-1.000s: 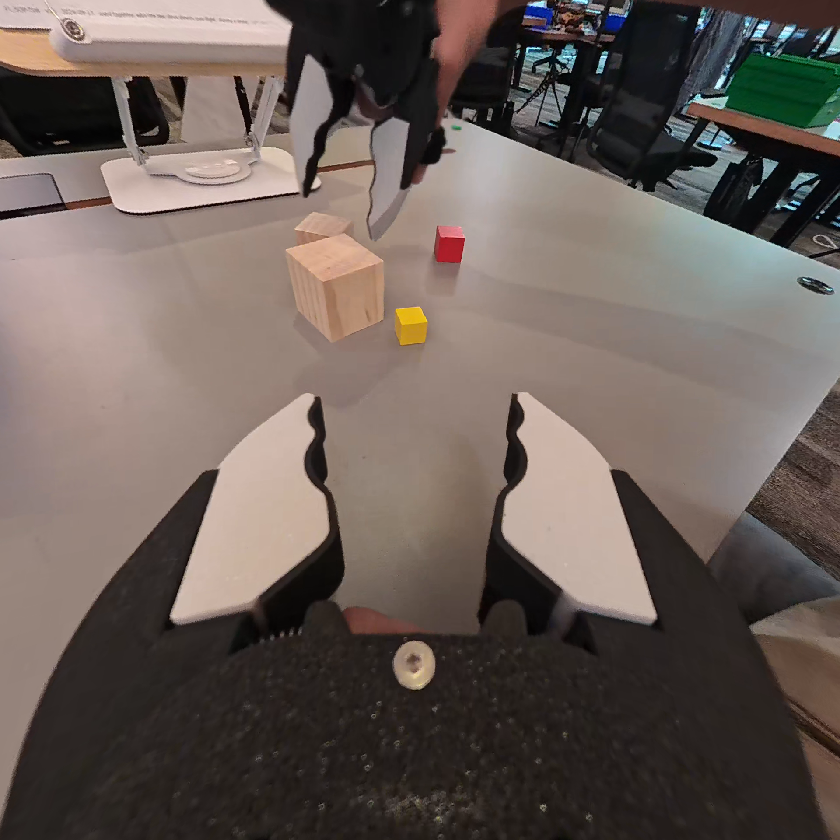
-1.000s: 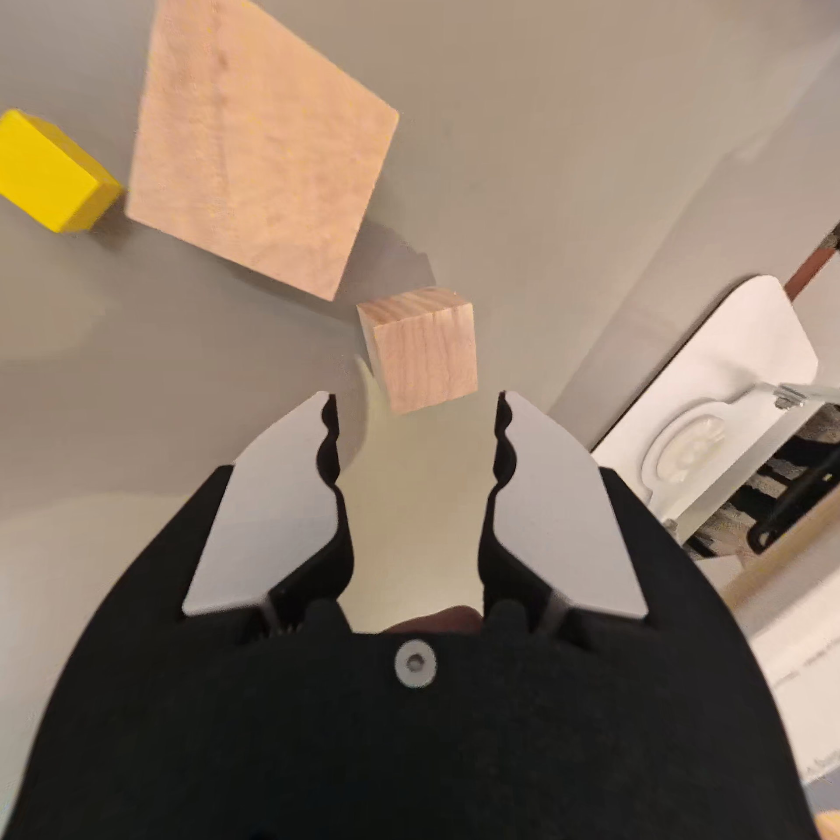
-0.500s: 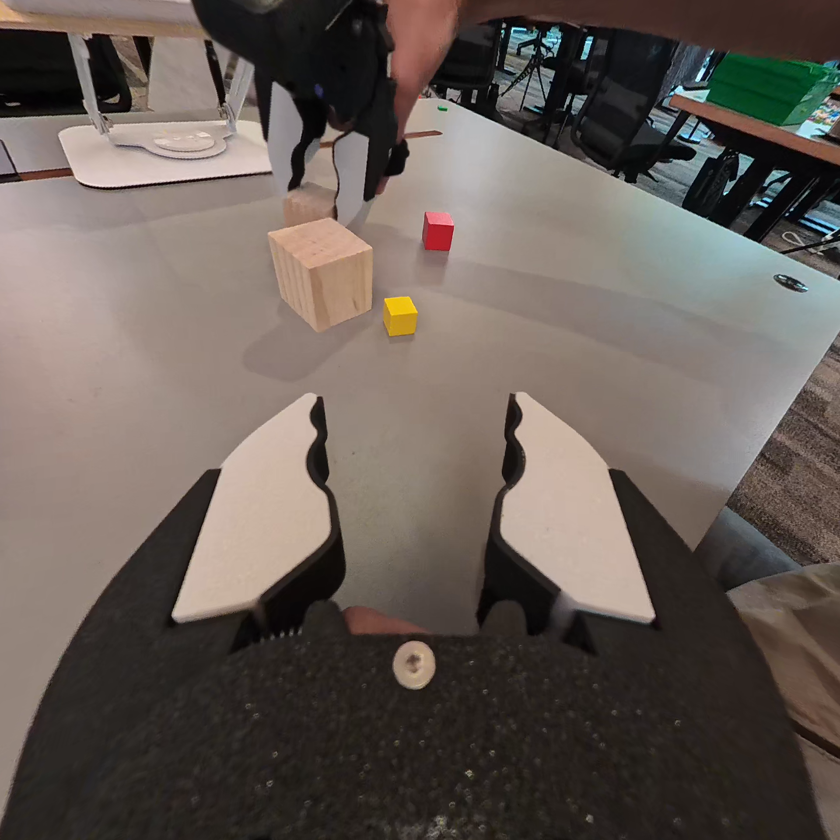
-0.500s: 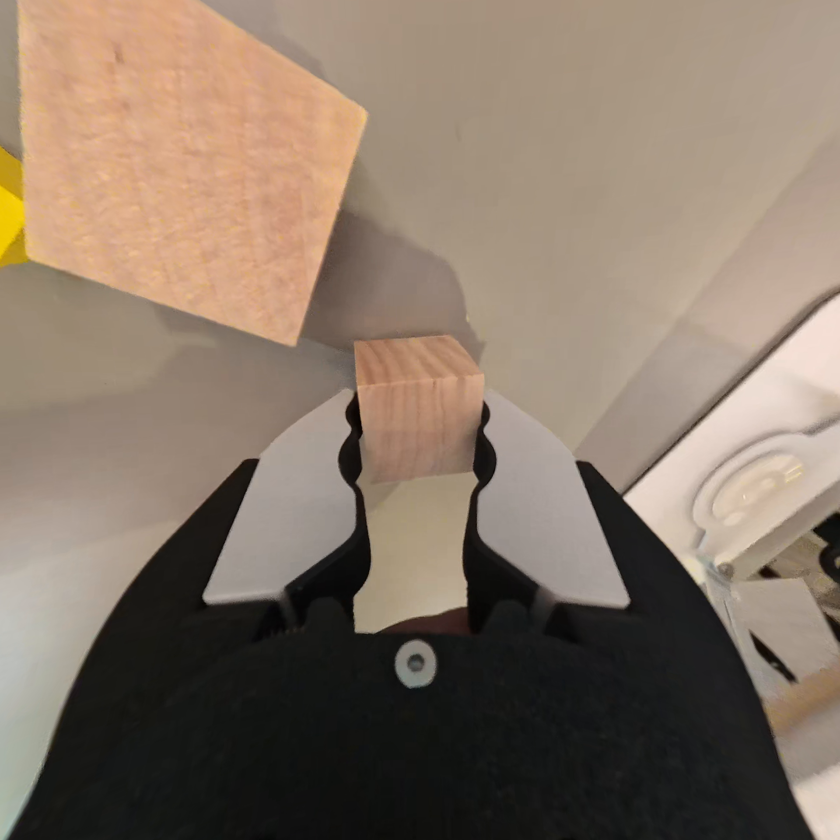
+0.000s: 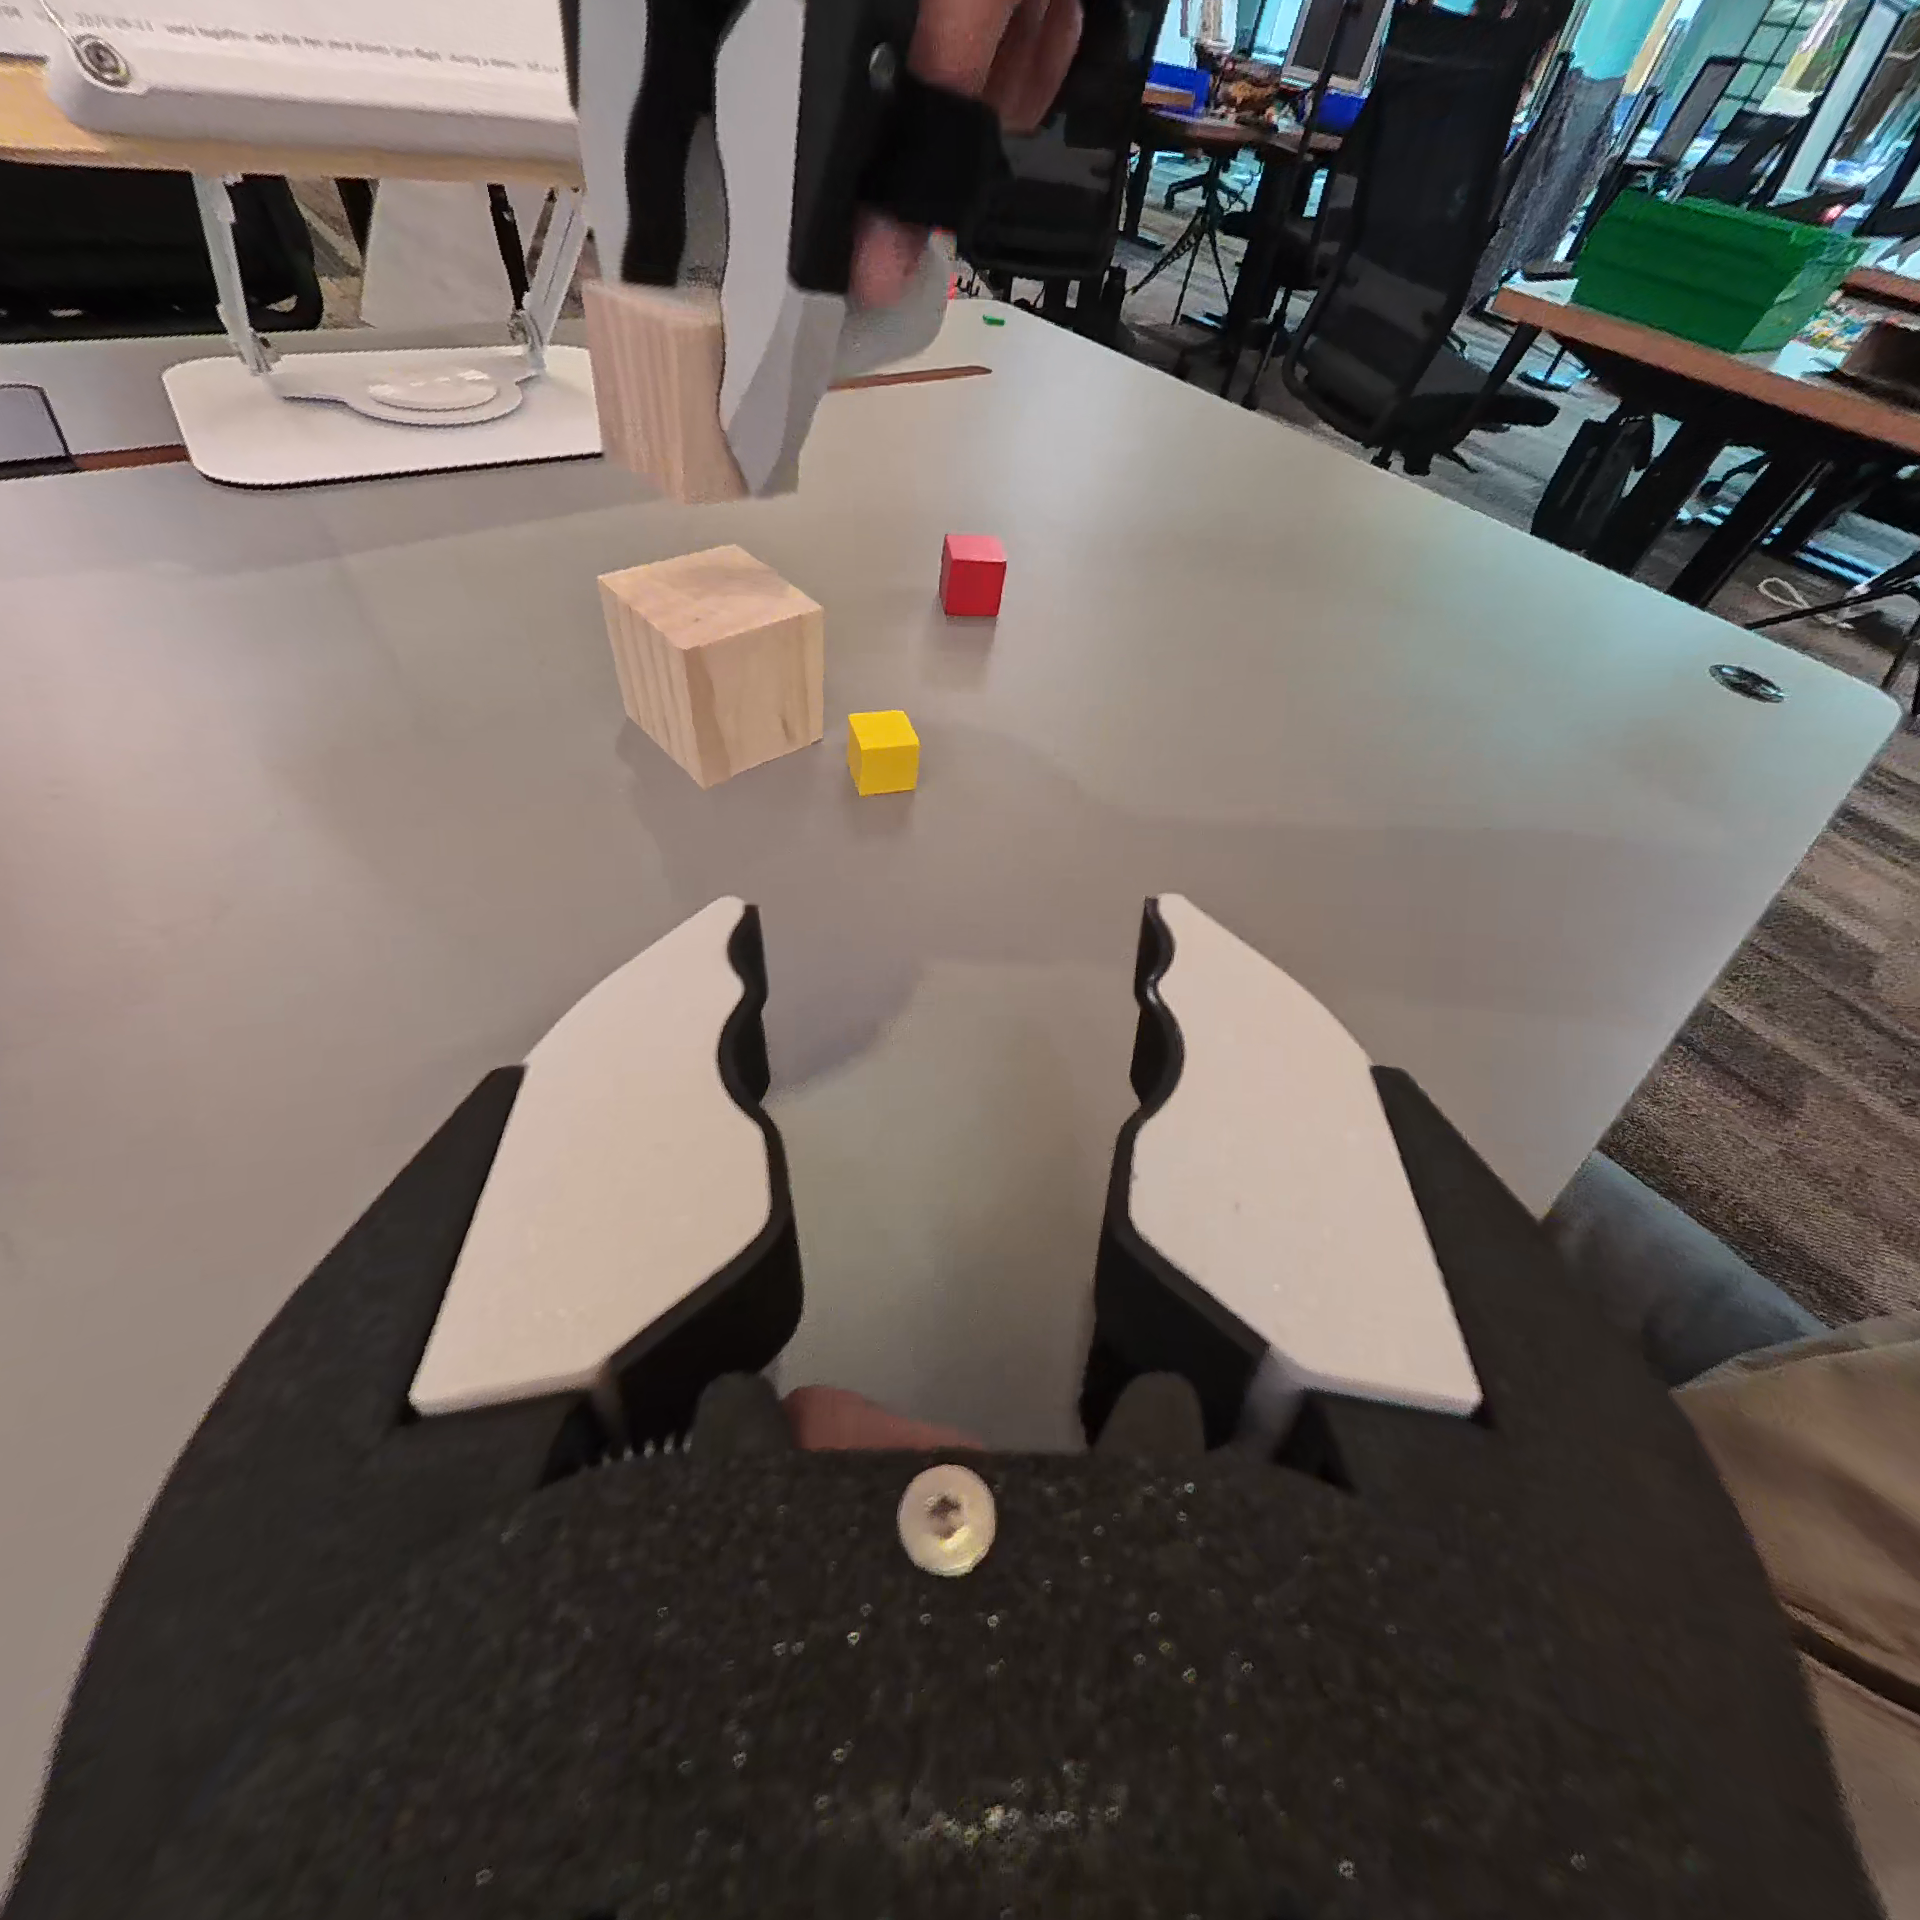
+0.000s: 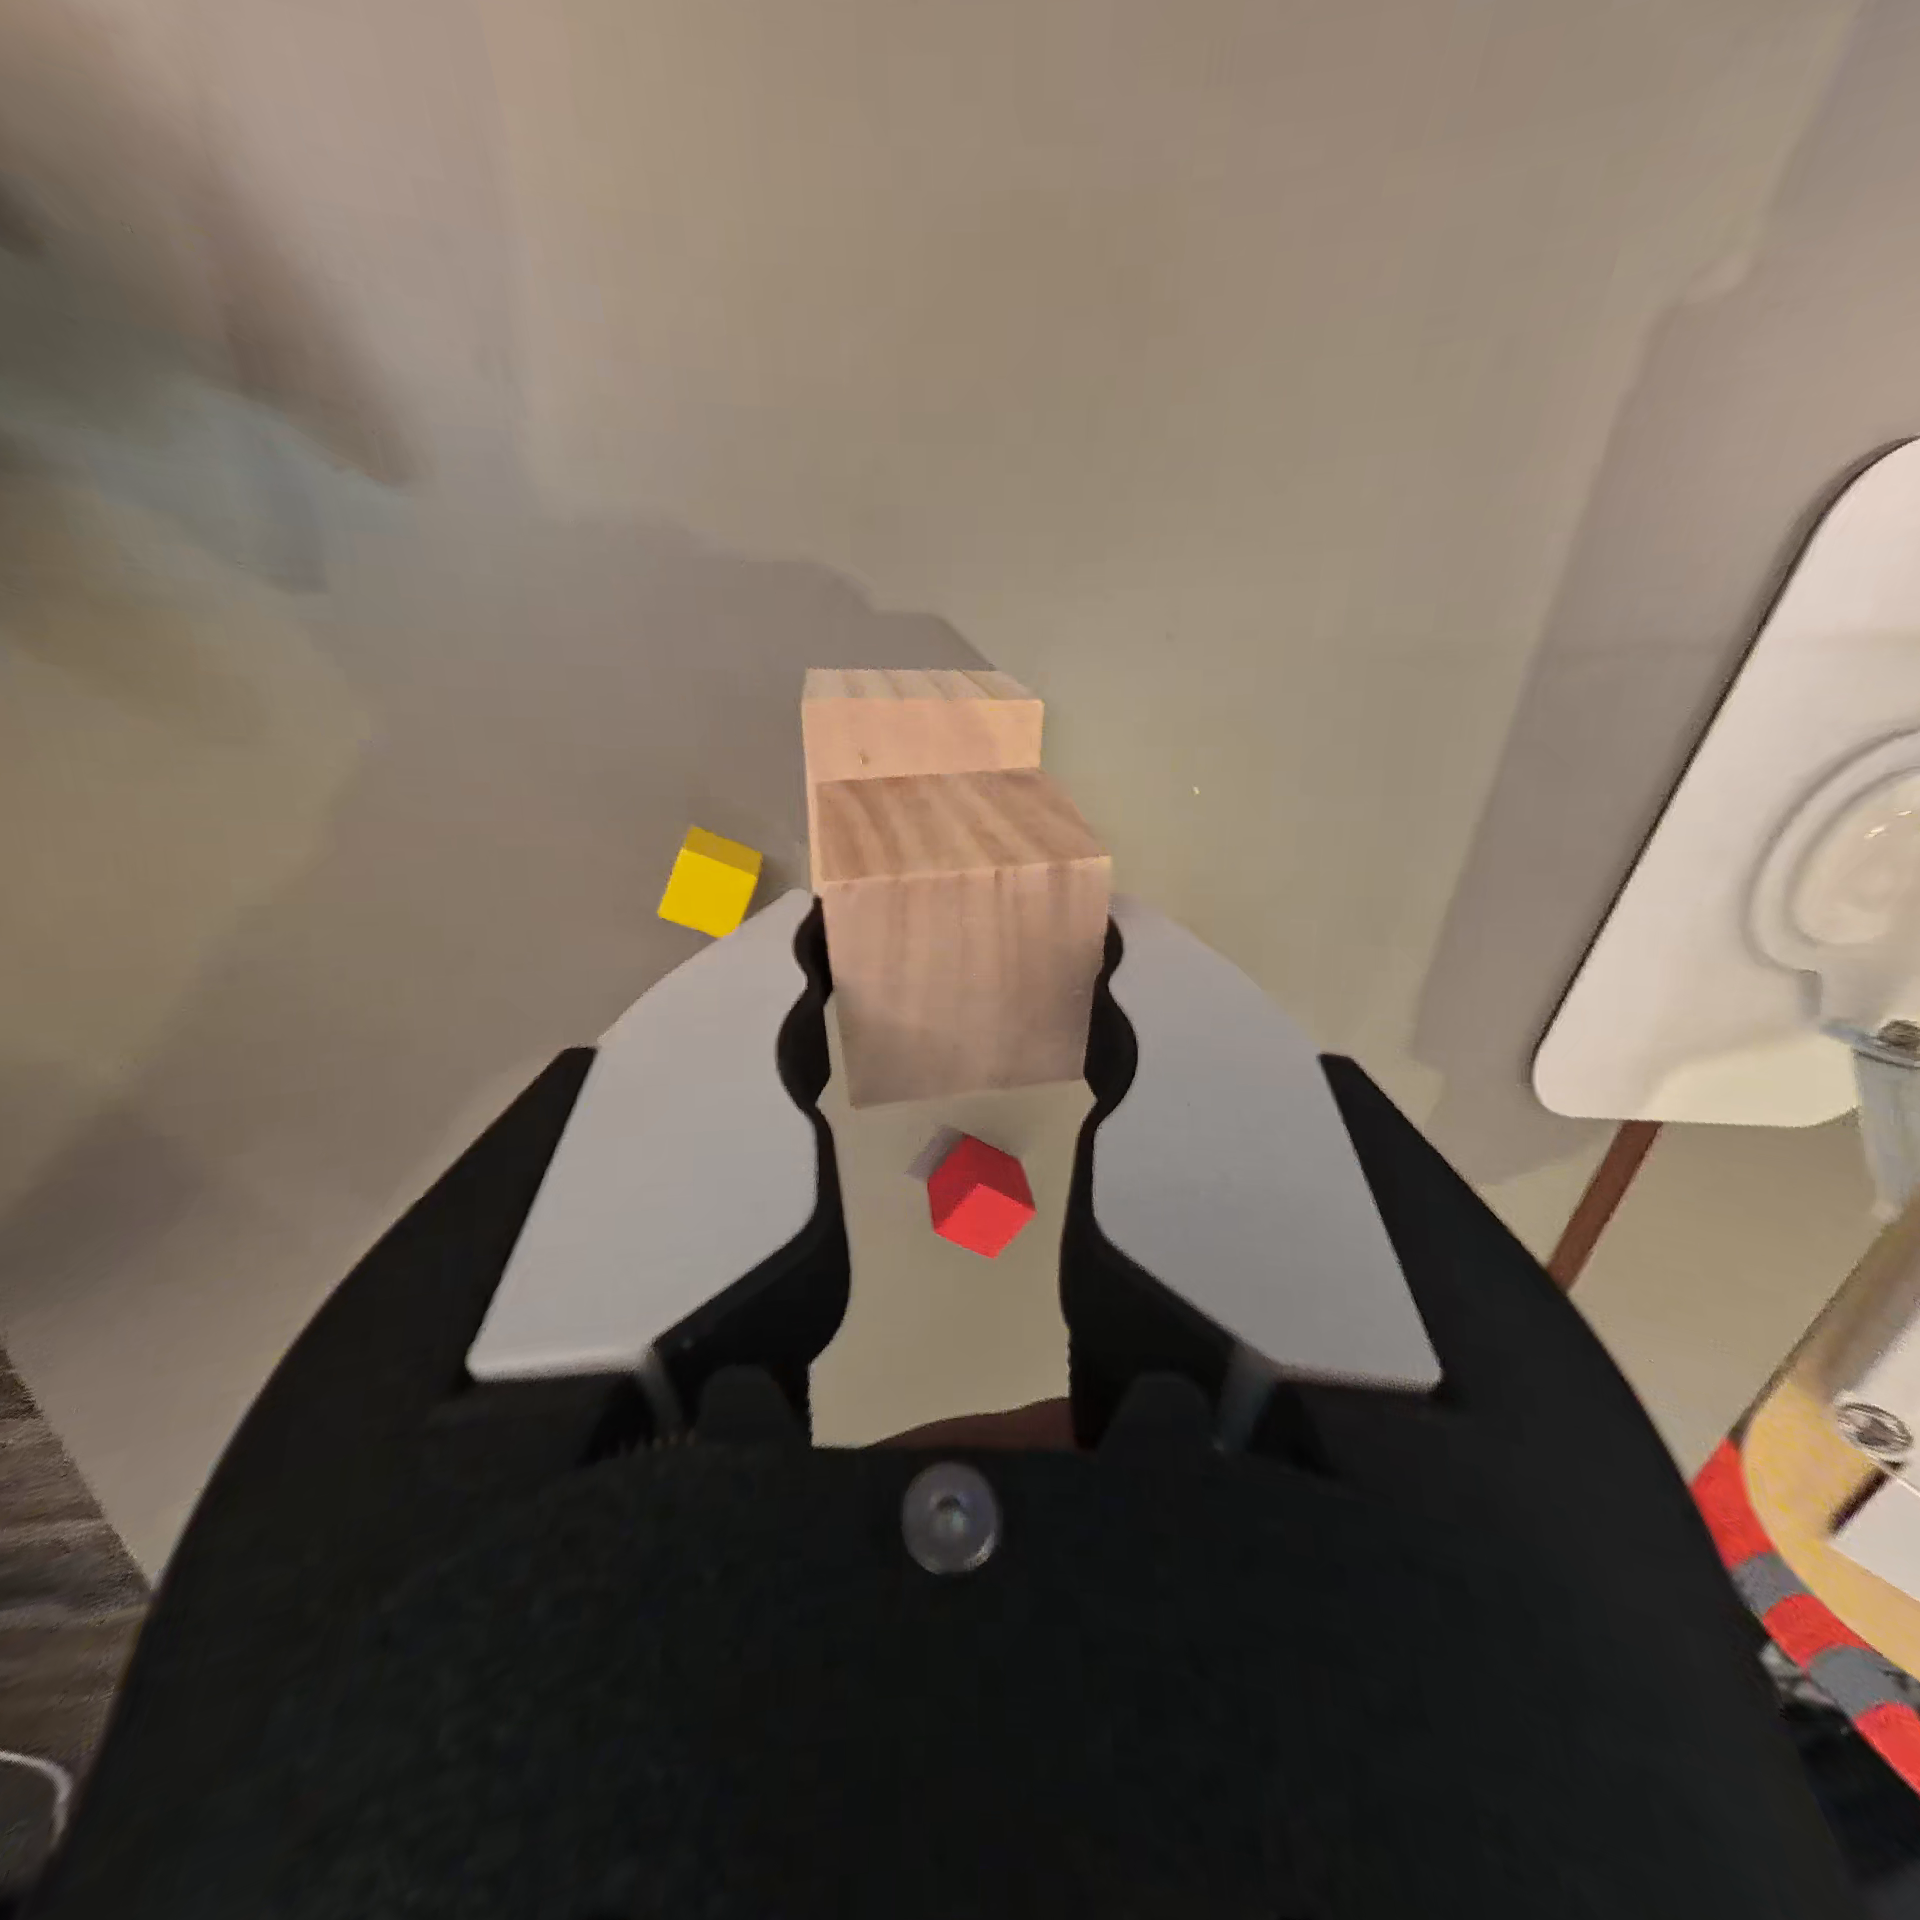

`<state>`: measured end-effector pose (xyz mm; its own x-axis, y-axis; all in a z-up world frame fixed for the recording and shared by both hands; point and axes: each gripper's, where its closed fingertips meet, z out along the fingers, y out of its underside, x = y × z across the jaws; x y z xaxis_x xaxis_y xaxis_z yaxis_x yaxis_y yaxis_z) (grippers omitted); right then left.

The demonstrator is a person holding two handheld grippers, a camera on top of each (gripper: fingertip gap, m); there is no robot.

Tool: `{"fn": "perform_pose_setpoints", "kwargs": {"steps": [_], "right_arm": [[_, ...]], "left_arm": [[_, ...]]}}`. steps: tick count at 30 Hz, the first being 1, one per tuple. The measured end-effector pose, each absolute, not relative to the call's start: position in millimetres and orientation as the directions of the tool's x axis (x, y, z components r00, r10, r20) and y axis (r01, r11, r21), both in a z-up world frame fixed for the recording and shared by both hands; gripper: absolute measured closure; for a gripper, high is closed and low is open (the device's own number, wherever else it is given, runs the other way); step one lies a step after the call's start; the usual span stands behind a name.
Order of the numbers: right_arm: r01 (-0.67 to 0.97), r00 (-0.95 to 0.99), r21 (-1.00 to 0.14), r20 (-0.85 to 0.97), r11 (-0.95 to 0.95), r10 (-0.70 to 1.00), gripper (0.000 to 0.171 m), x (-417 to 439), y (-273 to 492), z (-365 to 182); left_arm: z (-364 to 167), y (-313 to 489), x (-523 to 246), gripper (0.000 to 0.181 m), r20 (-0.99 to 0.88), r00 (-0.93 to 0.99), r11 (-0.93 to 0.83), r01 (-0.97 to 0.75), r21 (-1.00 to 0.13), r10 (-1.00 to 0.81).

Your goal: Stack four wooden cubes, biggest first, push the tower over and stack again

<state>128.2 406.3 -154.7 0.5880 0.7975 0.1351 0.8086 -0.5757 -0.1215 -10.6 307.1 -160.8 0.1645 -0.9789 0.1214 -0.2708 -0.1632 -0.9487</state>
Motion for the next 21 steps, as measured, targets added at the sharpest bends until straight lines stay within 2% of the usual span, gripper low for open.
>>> {"fn": "perform_pose_setpoints", "kwargs": {"steps": [7,21], "right_arm": [[0.787,0.617,-0.072,0.106,-0.613,0.78,0.124,133,406,-180],[0.796,0.603,-0.038,0.128,-0.604,0.787,0.125,128,412,-187]], "left_arm": [[-154,308,-17,0.114,0.111,0.161,-0.15,-0.258,-0.954,-0.981],[-157,304,-15,0.113,0.101,0.137,-0.136,-0.278,-0.951,-0.985]]}}
